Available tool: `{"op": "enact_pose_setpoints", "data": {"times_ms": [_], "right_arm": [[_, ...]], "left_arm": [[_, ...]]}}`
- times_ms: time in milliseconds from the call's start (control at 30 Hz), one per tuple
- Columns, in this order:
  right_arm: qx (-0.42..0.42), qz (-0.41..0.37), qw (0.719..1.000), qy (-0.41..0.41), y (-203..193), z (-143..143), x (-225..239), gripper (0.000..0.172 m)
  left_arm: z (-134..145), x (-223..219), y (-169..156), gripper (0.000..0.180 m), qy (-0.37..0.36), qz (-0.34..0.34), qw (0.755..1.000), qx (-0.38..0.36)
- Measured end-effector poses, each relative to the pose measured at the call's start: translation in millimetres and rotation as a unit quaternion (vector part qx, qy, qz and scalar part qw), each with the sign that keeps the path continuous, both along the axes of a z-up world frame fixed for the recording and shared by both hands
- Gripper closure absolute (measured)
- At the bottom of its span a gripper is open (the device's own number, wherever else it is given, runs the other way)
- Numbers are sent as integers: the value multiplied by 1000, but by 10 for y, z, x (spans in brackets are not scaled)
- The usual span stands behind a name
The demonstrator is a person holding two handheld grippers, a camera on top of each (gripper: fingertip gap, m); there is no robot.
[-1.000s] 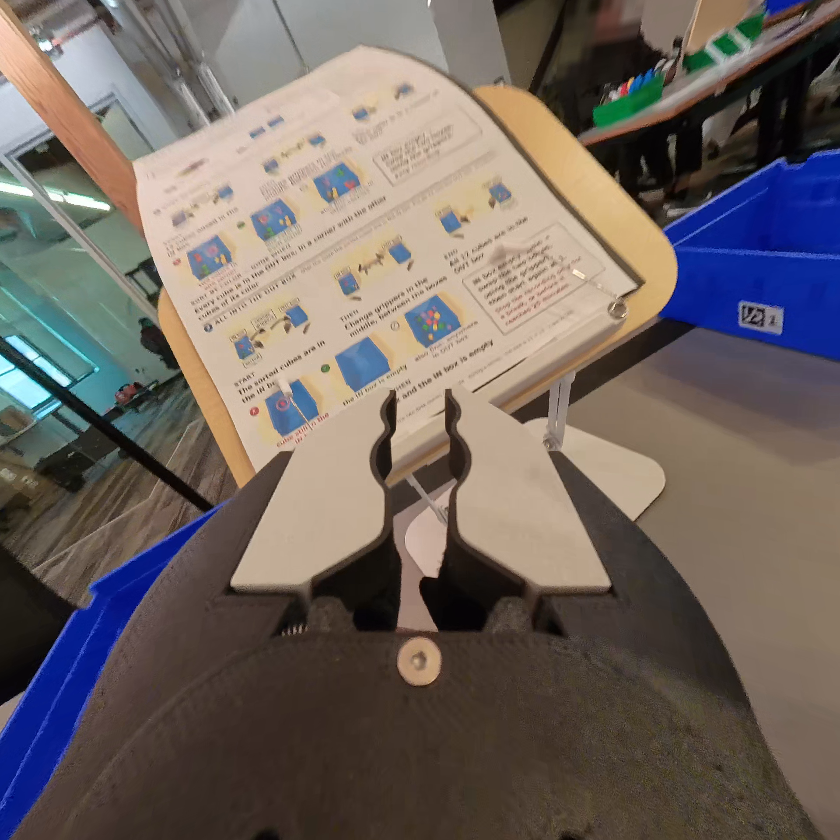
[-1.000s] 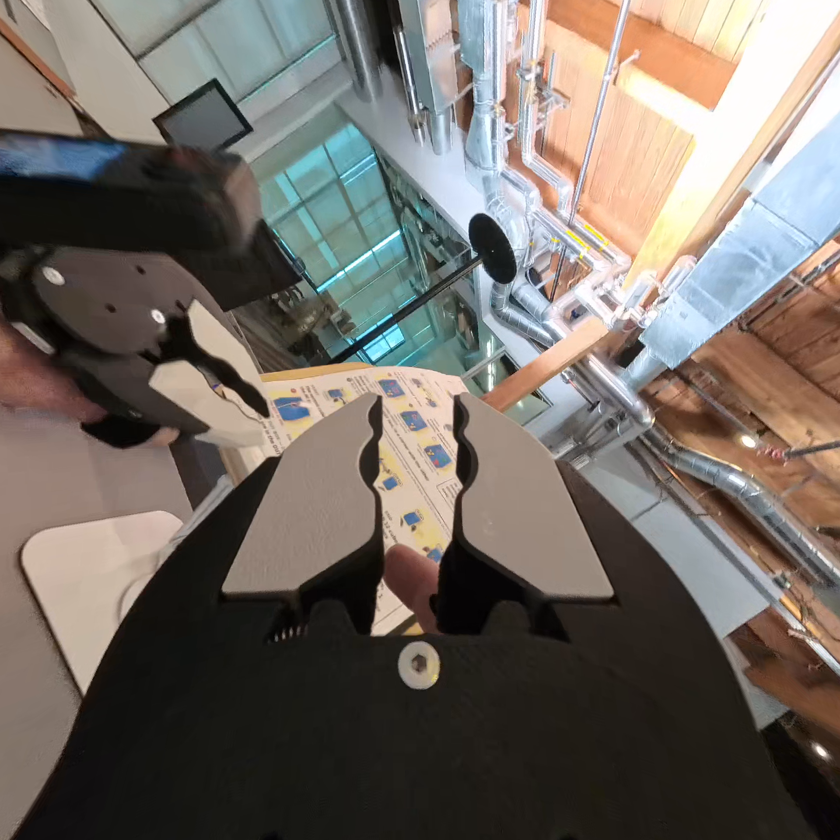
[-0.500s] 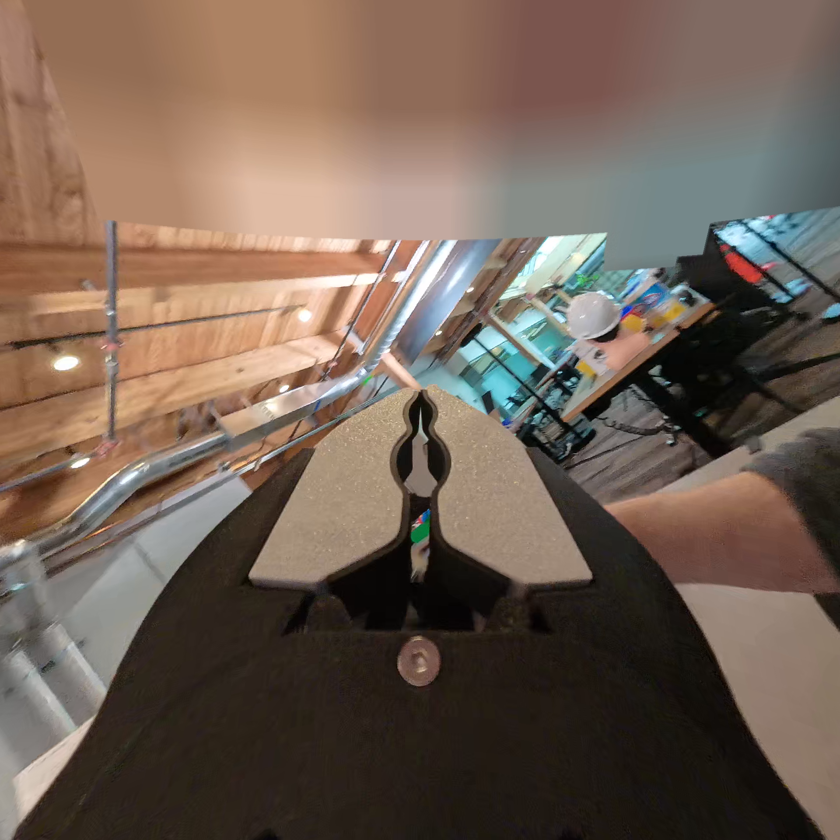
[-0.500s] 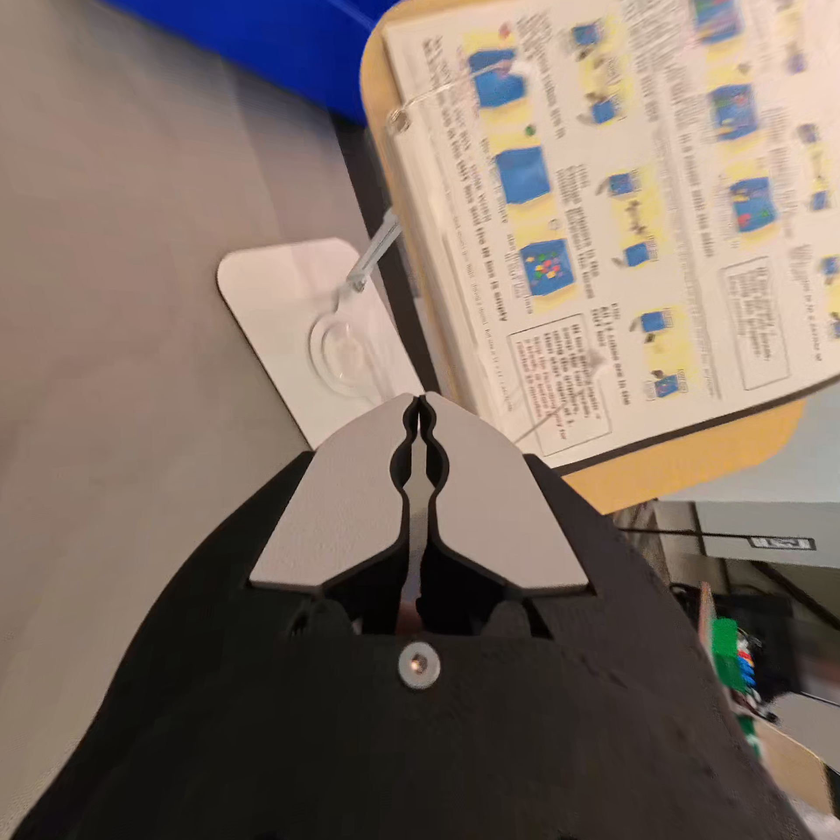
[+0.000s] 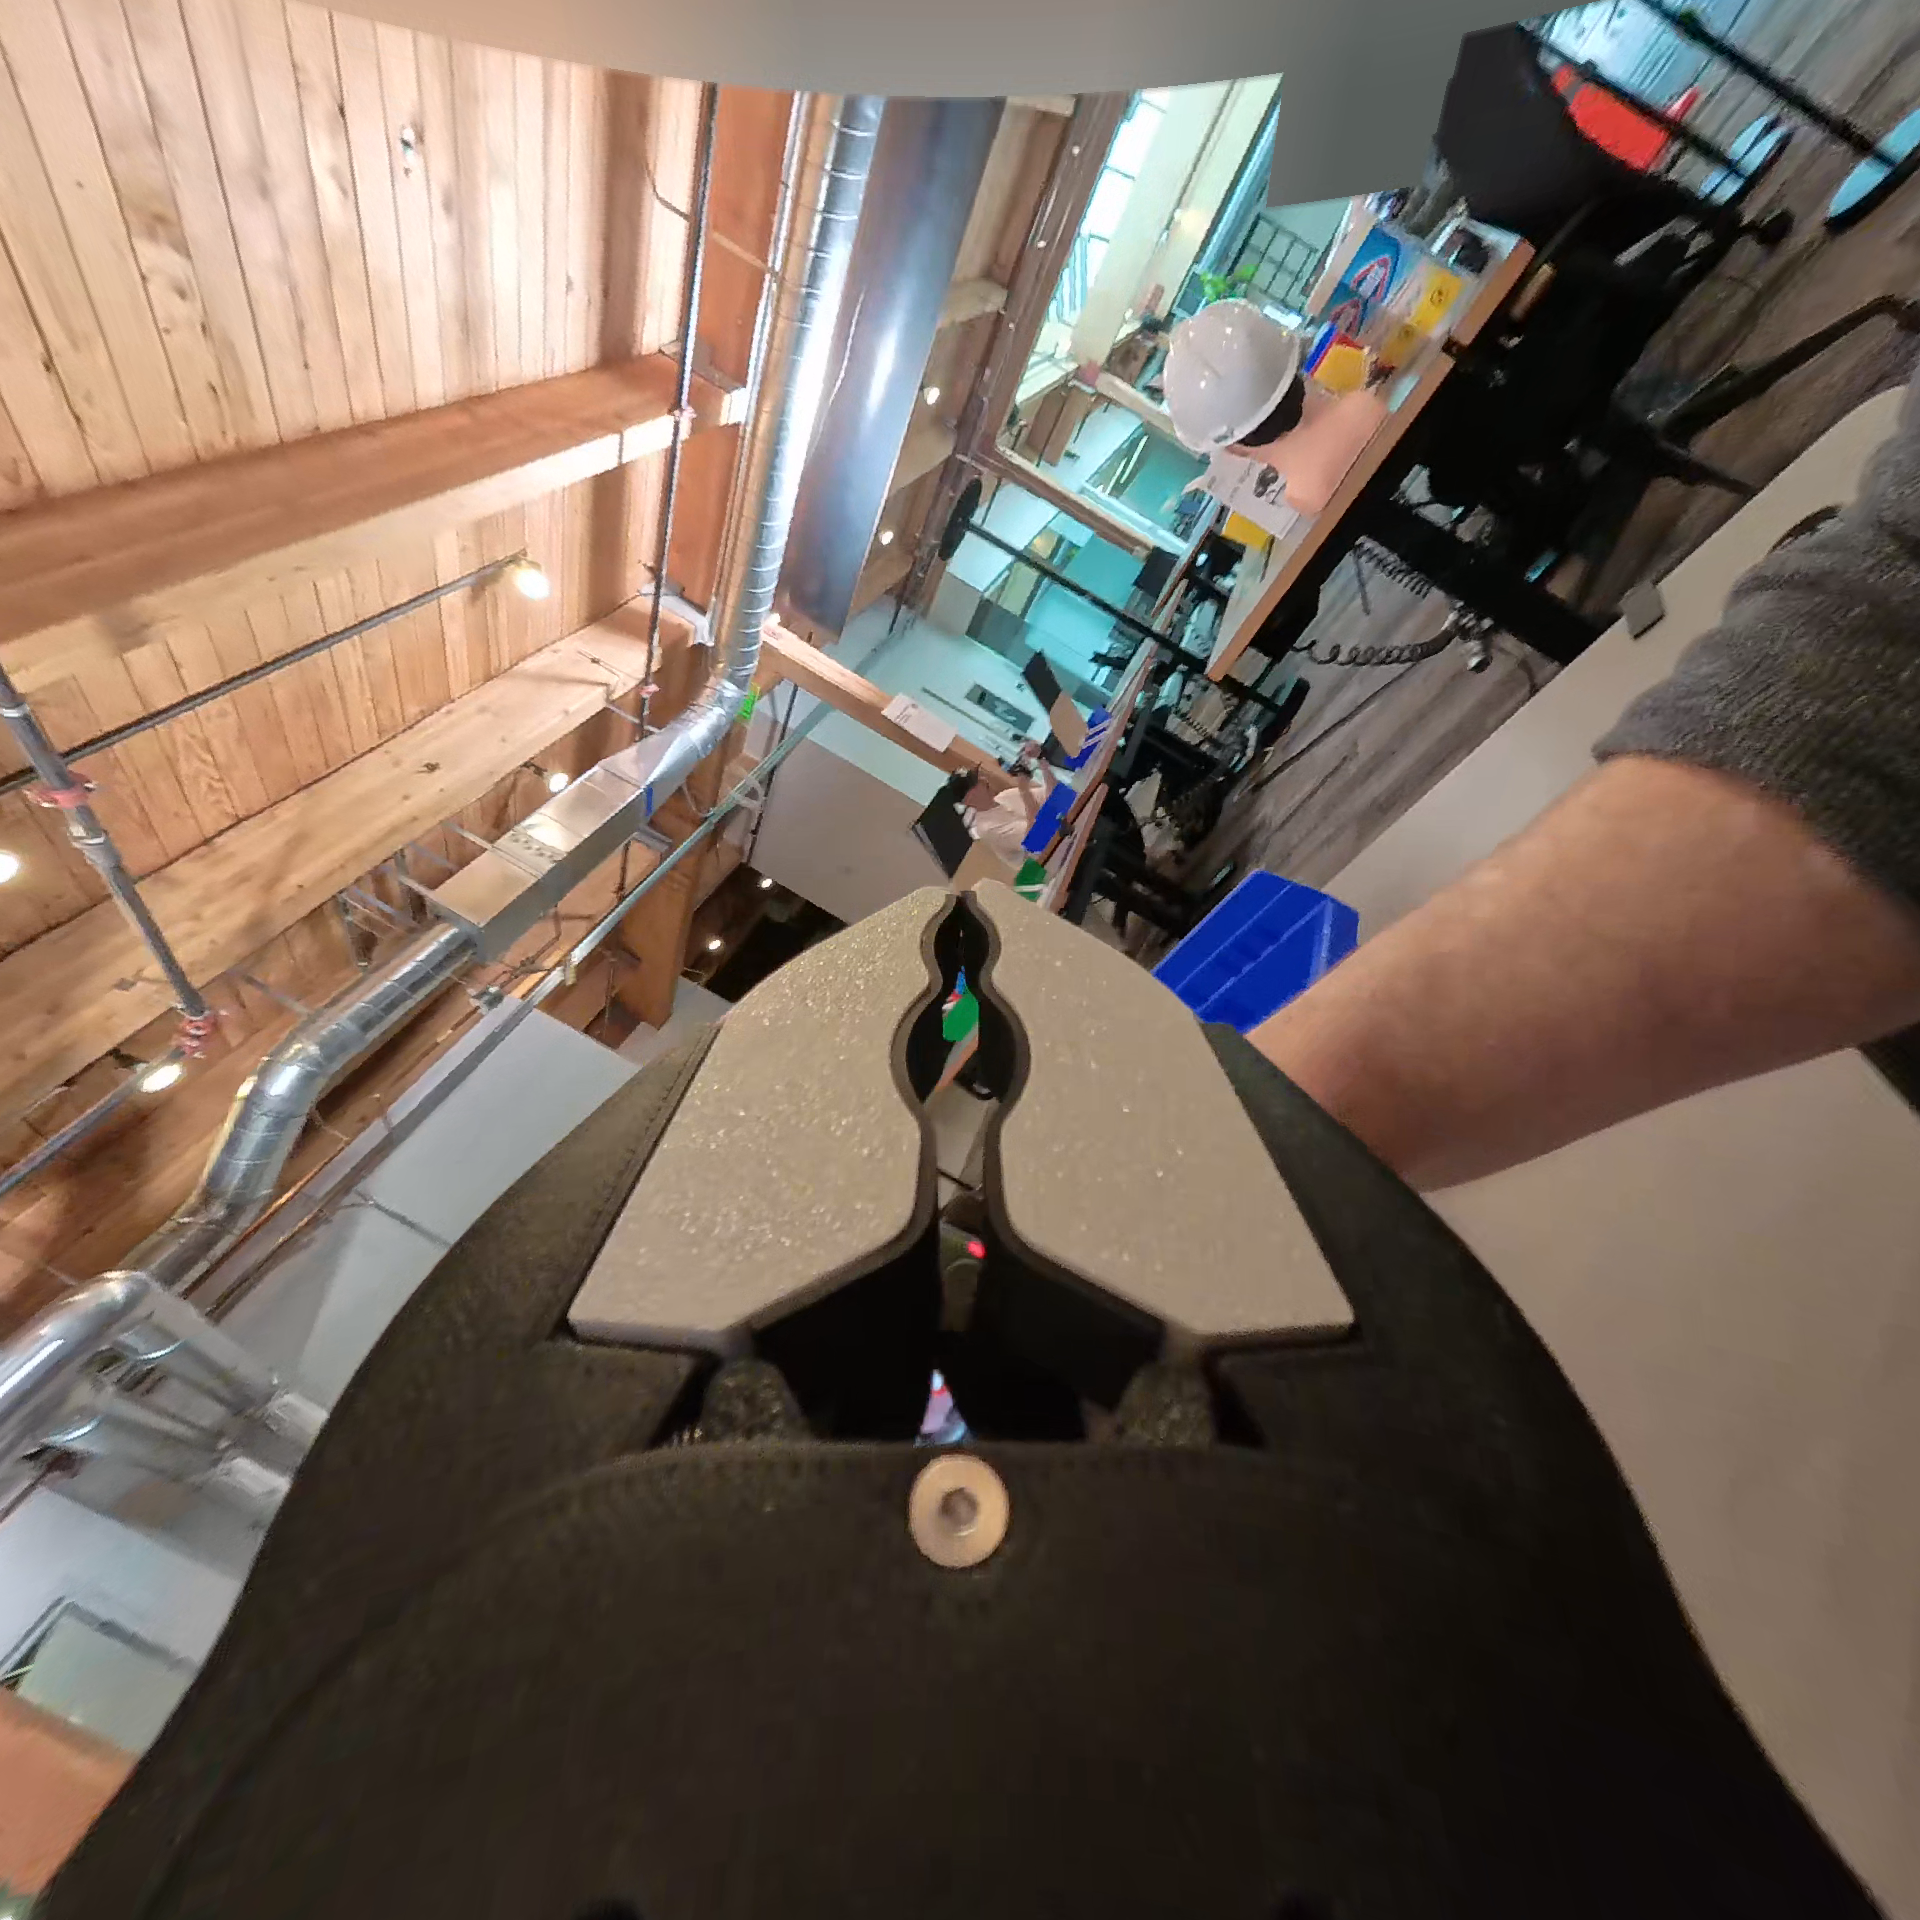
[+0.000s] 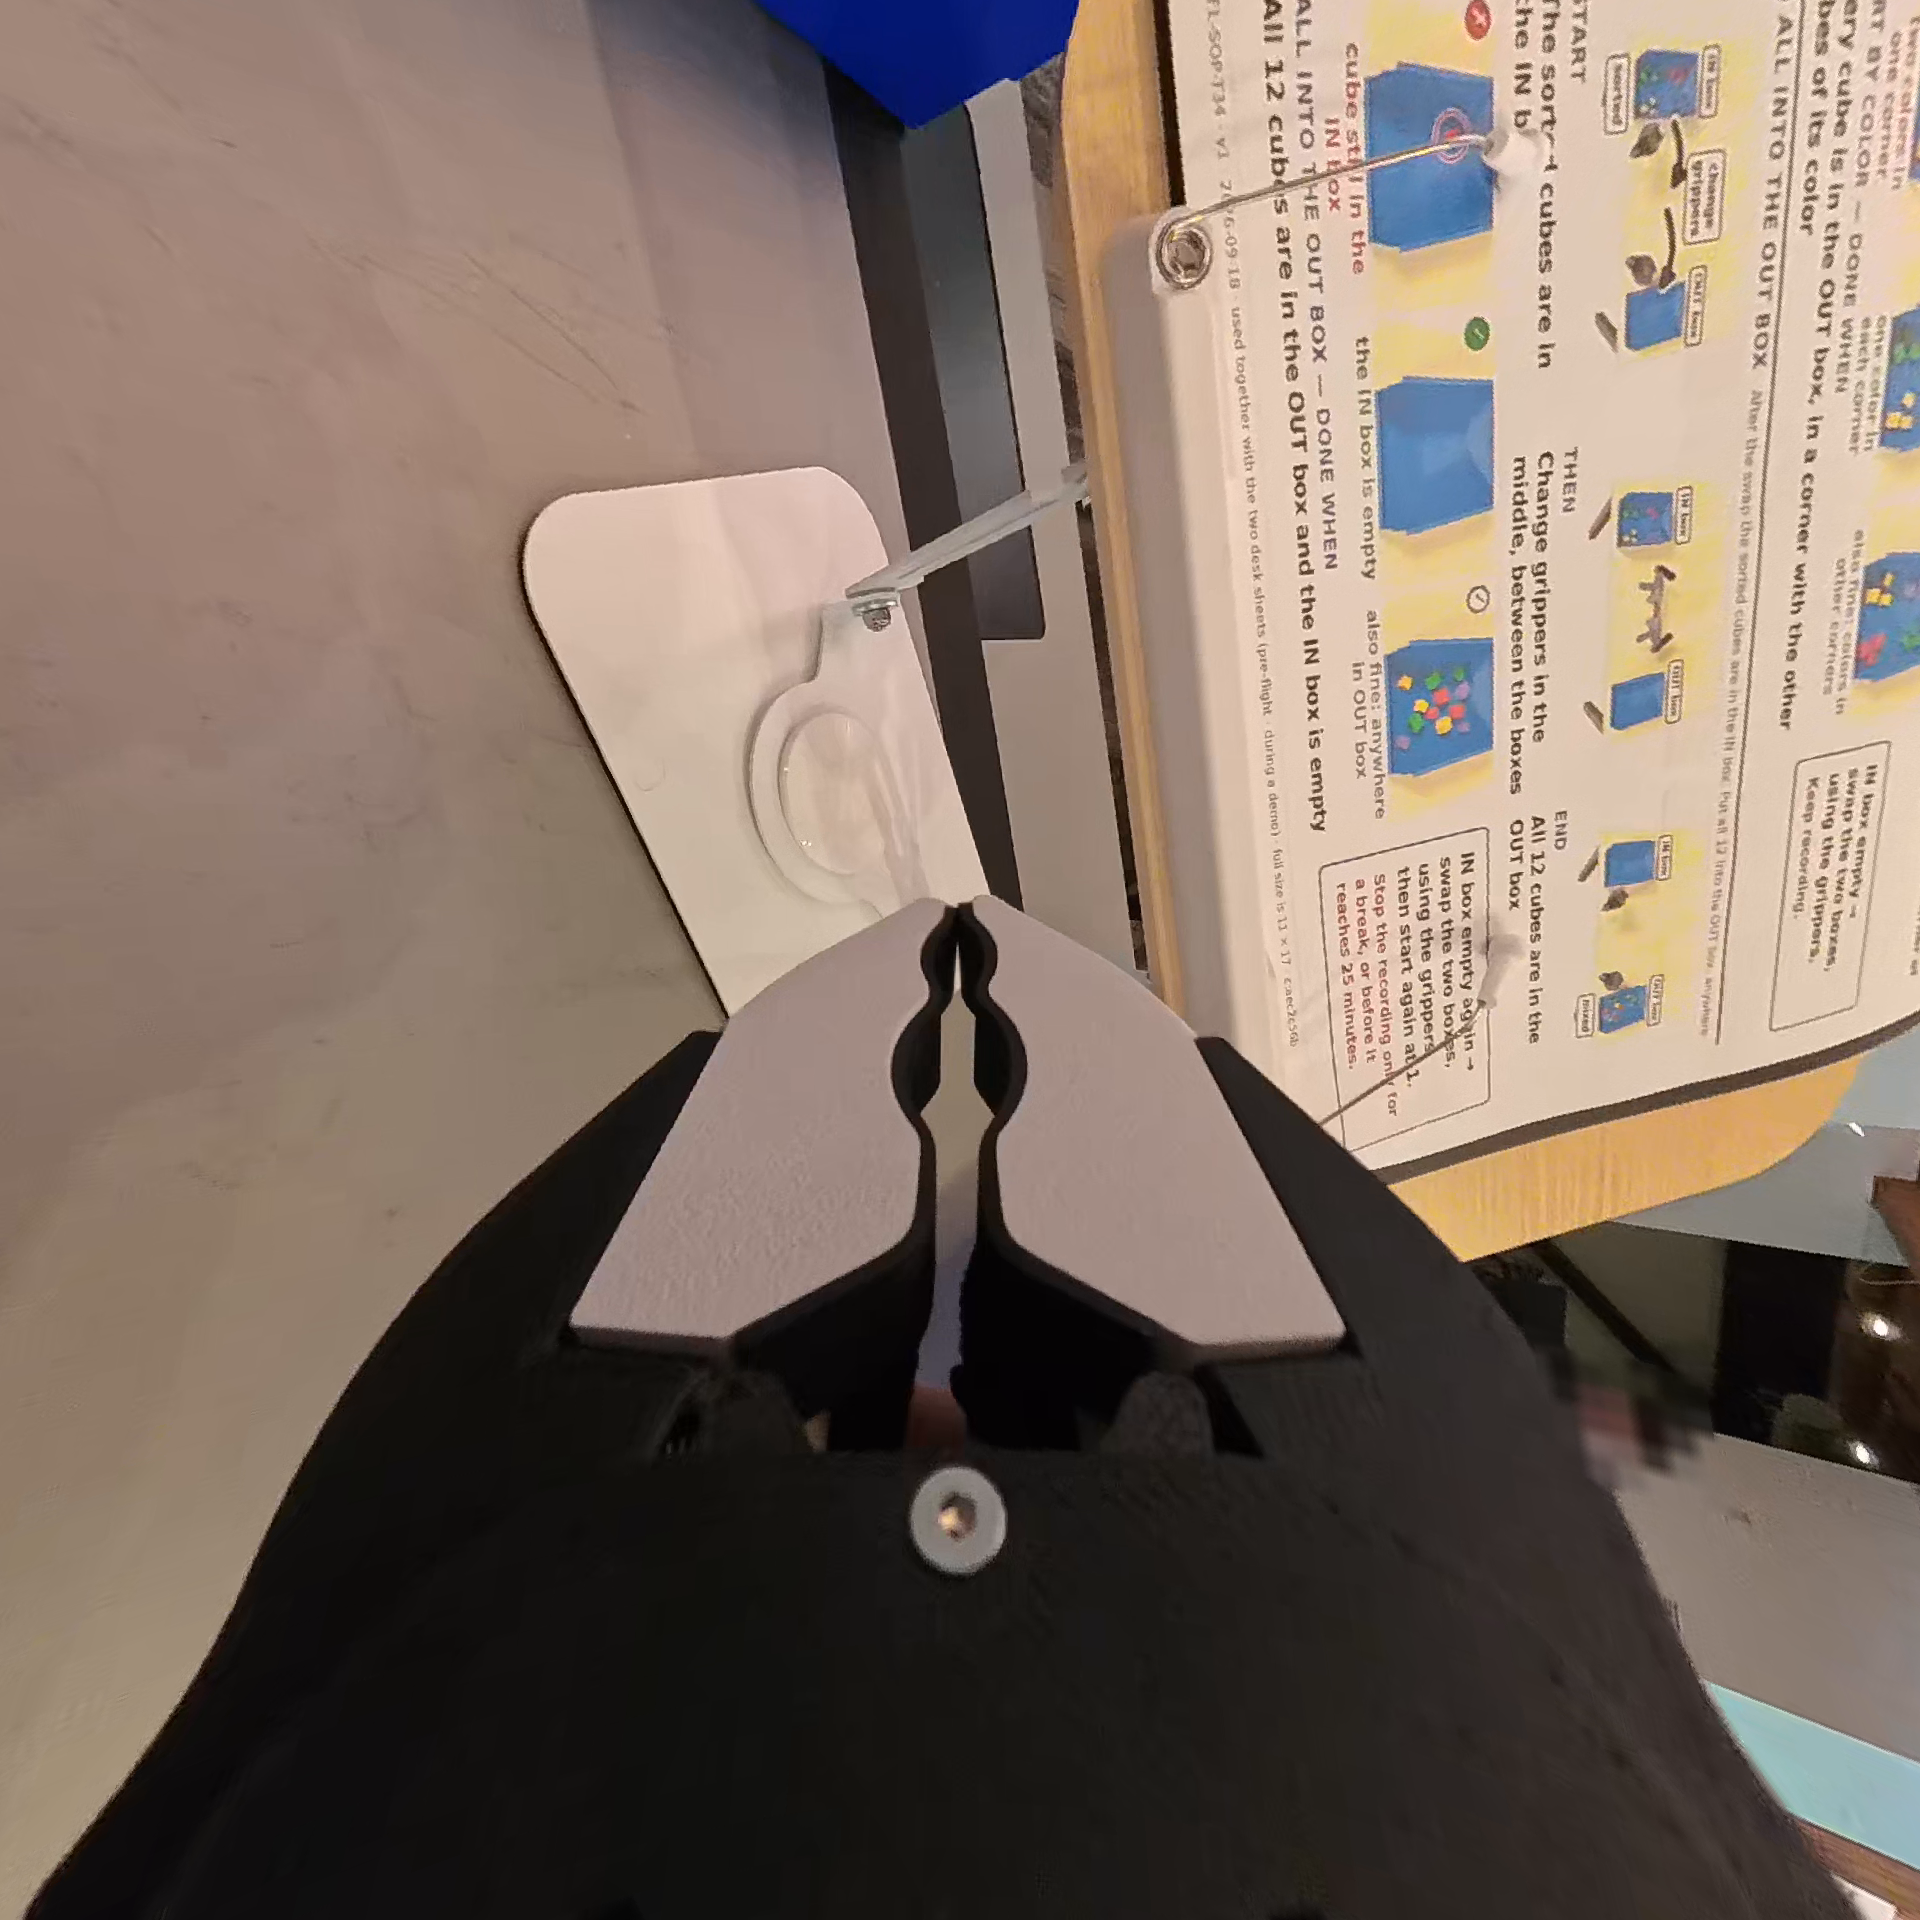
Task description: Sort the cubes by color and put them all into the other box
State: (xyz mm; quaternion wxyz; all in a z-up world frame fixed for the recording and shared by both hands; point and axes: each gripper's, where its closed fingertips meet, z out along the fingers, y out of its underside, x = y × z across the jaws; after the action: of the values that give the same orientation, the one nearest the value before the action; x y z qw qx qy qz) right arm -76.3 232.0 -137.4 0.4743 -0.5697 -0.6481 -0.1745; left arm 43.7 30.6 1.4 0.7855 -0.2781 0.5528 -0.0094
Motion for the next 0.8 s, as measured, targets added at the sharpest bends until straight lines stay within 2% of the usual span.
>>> {"op": "enact_pose_setpoints", "data": {"times_ms": [267,400,567,800], "right_arm": [[12,-12,1000,8,44,60,39,171],[15,-10,1000,14,45,93,45,171],[13,-8,999,31,71,130,62,172],[-10,-15,998,60,119,135,91,171]], "left_arm": [[-118,3,224,179,30,65,997,-11],[-108,18,190,180,28,58,998,-13],[79,-67,62,179,-13,37,999,7],[273,-261,95,180,-49,37,998,-8]]}}
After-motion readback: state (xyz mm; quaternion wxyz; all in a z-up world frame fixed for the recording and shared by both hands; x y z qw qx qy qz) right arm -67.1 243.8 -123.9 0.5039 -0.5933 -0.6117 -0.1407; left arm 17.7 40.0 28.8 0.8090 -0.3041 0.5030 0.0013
